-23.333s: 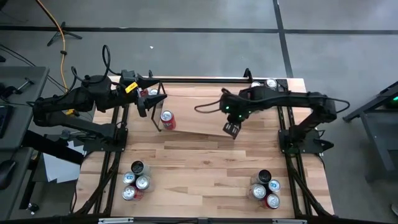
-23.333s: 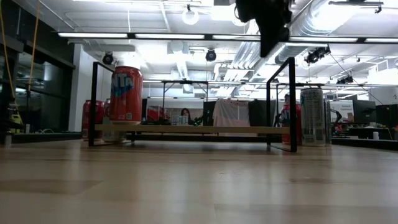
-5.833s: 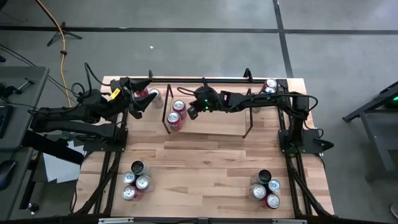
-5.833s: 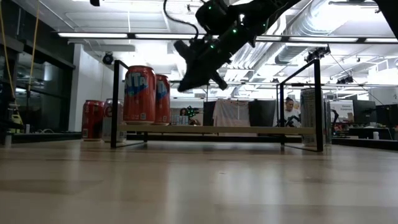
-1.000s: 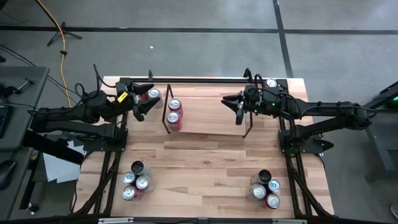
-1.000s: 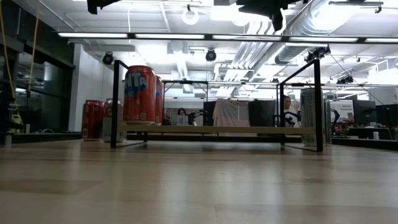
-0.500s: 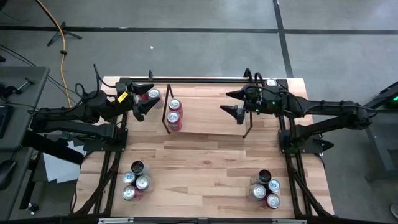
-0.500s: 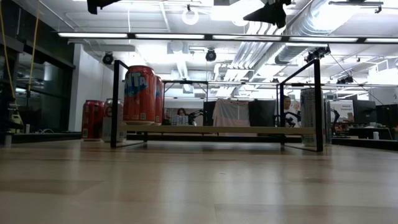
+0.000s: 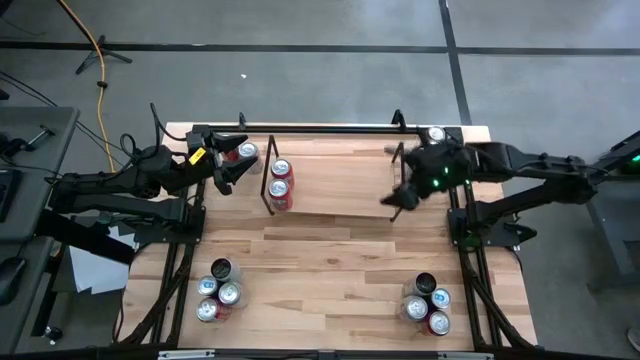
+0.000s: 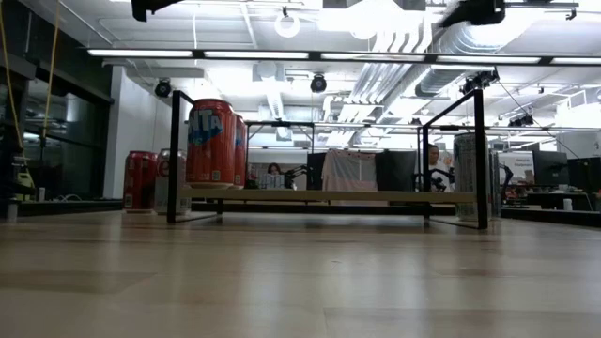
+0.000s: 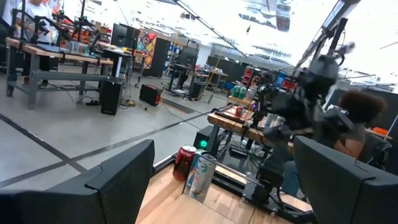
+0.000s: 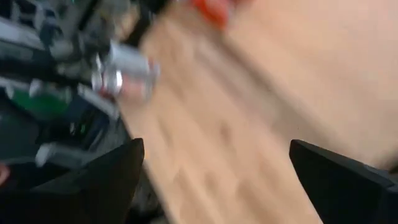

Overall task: Place canned beverage on shelf
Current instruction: Put the bottom right white-pink soda can on the shelf

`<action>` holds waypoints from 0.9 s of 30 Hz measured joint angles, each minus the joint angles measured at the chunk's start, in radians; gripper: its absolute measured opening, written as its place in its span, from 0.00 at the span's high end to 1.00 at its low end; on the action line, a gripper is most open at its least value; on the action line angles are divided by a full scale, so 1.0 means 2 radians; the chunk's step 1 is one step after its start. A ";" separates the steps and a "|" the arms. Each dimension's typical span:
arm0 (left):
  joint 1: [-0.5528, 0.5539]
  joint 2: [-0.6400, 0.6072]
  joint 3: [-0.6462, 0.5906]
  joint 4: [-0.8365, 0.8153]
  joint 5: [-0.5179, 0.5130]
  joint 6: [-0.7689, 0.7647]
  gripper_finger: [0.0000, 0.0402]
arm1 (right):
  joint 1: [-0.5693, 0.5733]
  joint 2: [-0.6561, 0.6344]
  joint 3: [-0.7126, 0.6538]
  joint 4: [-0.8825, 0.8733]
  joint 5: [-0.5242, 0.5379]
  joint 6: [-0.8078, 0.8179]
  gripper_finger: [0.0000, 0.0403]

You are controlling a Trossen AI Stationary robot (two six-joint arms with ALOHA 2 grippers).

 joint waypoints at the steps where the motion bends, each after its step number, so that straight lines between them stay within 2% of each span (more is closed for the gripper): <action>1: 0.000 0.000 0.000 0.000 0.000 0.000 0.16 | 0.022 0.001 0.000 -0.015 -0.004 0.031 0.03; 8: 0.000 0.000 0.000 0.000 0.000 0.000 0.16 | 0.186 0.037 -0.002 -0.082 -0.004 0.237 0.03; 13: 0.000 0.000 0.000 0.001 -0.002 0.003 0.16 | 0.261 0.087 -0.002 -0.138 -0.021 0.365 0.03; 18: 0.000 0.000 0.000 0.002 -0.003 0.009 0.16 | 0.295 0.129 -0.002 -0.170 -0.058 0.421 0.03; 27: 0.000 0.000 0.000 0.002 -0.004 0.009 0.16 | 0.303 0.160 -0.002 -0.137 -0.059 0.444 0.03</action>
